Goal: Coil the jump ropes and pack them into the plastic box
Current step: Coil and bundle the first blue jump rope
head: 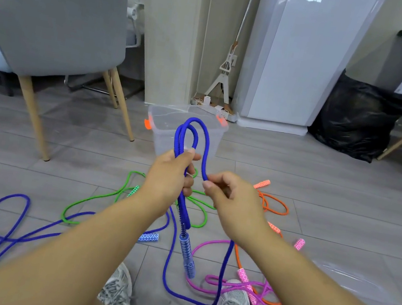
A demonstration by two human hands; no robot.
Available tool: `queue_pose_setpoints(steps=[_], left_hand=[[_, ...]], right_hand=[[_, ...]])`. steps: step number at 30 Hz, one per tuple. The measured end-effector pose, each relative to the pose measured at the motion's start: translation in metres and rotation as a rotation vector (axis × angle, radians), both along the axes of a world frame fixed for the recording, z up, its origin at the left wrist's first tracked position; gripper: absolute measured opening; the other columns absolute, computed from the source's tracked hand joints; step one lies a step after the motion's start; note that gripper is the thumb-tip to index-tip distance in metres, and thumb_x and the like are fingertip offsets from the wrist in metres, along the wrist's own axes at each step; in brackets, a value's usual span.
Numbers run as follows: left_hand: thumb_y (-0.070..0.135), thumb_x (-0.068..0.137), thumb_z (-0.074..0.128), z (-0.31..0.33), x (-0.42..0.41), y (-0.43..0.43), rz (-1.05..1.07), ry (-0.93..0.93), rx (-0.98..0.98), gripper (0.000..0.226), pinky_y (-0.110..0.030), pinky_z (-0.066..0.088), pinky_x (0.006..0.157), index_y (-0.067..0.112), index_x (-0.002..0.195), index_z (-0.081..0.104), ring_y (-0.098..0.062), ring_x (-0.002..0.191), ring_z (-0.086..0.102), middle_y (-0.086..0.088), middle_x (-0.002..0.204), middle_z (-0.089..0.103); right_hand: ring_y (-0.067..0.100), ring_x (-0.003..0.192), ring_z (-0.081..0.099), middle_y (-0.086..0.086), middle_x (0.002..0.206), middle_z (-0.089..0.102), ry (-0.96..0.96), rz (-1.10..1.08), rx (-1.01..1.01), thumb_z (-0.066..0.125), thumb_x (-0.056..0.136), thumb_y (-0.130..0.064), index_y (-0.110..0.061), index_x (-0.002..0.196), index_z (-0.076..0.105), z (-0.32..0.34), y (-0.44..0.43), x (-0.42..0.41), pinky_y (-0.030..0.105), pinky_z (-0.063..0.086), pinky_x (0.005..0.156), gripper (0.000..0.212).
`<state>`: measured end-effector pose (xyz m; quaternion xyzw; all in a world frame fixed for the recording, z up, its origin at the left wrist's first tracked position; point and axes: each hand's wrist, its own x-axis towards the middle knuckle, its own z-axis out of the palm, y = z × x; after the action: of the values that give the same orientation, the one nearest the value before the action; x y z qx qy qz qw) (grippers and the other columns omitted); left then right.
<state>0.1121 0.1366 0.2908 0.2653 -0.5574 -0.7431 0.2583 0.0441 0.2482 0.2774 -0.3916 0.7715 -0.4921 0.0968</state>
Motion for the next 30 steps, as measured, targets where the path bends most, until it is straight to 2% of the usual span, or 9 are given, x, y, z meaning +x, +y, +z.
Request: queue_pose_setpoints(steps=[4, 7, 11, 14, 16, 19, 24, 26, 30], left_hand=[[0.018, 0.095, 0.053, -0.004, -0.002, -0.003, 0.012, -0.043, -0.129, 0.012, -0.026, 0.034, 0.046, 0.009, 0.086, 0.053, -0.013, 0.048, 0.032, -0.001, 0.061, 0.036], [0.022, 0.094, 0.054, -0.005, -0.002, -0.007, 0.035, -0.101, -0.194, 0.019, -0.027, 0.039, 0.05, 0.004, 0.095, 0.059, -0.015, 0.05, 0.036, -0.001, 0.055, 0.038], [0.022, 0.096, 0.051, -0.005, -0.001, -0.007, 0.014, -0.133, -0.2, 0.015, -0.028, 0.041, 0.053, 0.012, 0.088, 0.059, -0.016, 0.063, 0.043, -0.006, 0.079, 0.059], [0.019, 0.099, 0.045, -0.004, -0.001, -0.006, -0.021, -0.097, -0.134, 0.016, -0.027, 0.04, 0.055, 0.015, 0.086, 0.053, -0.012, 0.064, 0.051, -0.003, 0.086, 0.069], [0.02, 0.101, 0.04, -0.003, 0.0, -0.005, 0.0, -0.047, -0.05, 0.02, -0.026, 0.047, 0.056, 0.014, 0.085, 0.051, -0.013, 0.069, 0.062, -0.002, 0.079, 0.071], [0.02, 0.102, 0.035, -0.002, 0.001, -0.007, 0.048, 0.076, 0.125, 0.03, -0.033, 0.058, 0.059, 0.003, 0.083, 0.051, -0.022, 0.068, 0.07, -0.006, 0.065, 0.07], [0.019, 0.103, 0.034, -0.001, 0.004, -0.024, 0.125, 0.221, 0.29, 0.028, -0.032, 0.055, 0.05, 0.011, 0.077, 0.04, -0.013, 0.039, 0.044, 0.002, 0.05, 0.041], [0.02, 0.103, 0.034, 0.0, 0.007, -0.031, 0.172, 0.227, 0.29, 0.028, -0.027, 0.05, 0.048, 0.013, 0.076, 0.039, -0.01, 0.037, 0.035, 0.005, 0.047, 0.036], [0.025, 0.103, 0.033, 0.0, 0.011, -0.047, 0.231, 0.221, 0.268, 0.029, -0.023, 0.041, 0.047, 0.015, 0.078, 0.043, -0.008, 0.036, 0.03, 0.008, 0.044, 0.034]], right_hand=[[0.009, 0.082, 0.051, -0.005, 0.089, 0.056, 0.154, 0.069, 0.049, 0.057, 0.09, -0.014, -0.013, 0.107, 0.066, 0.001, 0.0, 0.003, 0.008, 0.036, 0.071, 0.019], [0.005, 0.085, 0.048, -0.011, 0.087, 0.051, 0.252, 0.119, 0.079, 0.055, 0.091, -0.014, -0.014, 0.11, 0.065, 0.002, 0.003, 0.002, 0.002, 0.033, 0.072, 0.022], [0.003, 0.084, 0.046, -0.01, 0.089, 0.051, 0.267, 0.122, 0.109, 0.057, 0.091, -0.014, -0.013, 0.111, 0.066, 0.001, 0.006, -0.001, 0.0, 0.032, 0.073, 0.022], [0.008, 0.08, 0.054, -0.006, 0.085, 0.056, 0.203, 0.085, 0.115, 0.059, 0.09, -0.015, -0.016, 0.103, 0.067, -0.004, 0.006, -0.004, 0.006, 0.038, 0.07, 0.015], [0.006, 0.067, 0.058, -0.007, 0.074, 0.06, 0.094, 0.069, 0.099, 0.06, 0.089, -0.015, -0.021, 0.091, 0.063, -0.006, 0.007, -0.007, 0.011, 0.044, 0.063, 0.007], [0.005, 0.054, 0.052, -0.002, 0.069, 0.063, 0.038, 0.063, 0.136, 0.061, 0.088, -0.02, -0.027, 0.077, 0.057, -0.011, 0.013, -0.023, 0.024, 0.046, 0.06, 0.014], [0.0, 0.05, 0.047, -0.006, 0.057, 0.053, 0.043, 0.046, 0.314, 0.06, 0.089, -0.03, -0.016, 0.076, 0.064, -0.026, 0.036, -0.057, 0.017, 0.039, 0.055, 0.02], [0.005, 0.053, 0.045, -0.005, 0.057, 0.05, 0.024, 0.019, 0.351, 0.059, 0.09, -0.03, -0.015, 0.076, 0.065, -0.032, 0.045, -0.069, 0.023, 0.038, 0.057, 0.022], [0.005, 0.055, 0.044, -0.004, 0.061, 0.049, 0.052, -0.005, 0.492, 0.055, 0.093, -0.026, -0.015, 0.077, 0.062, -0.041, 0.063, -0.089, 0.022, 0.034, 0.058, 0.02]])
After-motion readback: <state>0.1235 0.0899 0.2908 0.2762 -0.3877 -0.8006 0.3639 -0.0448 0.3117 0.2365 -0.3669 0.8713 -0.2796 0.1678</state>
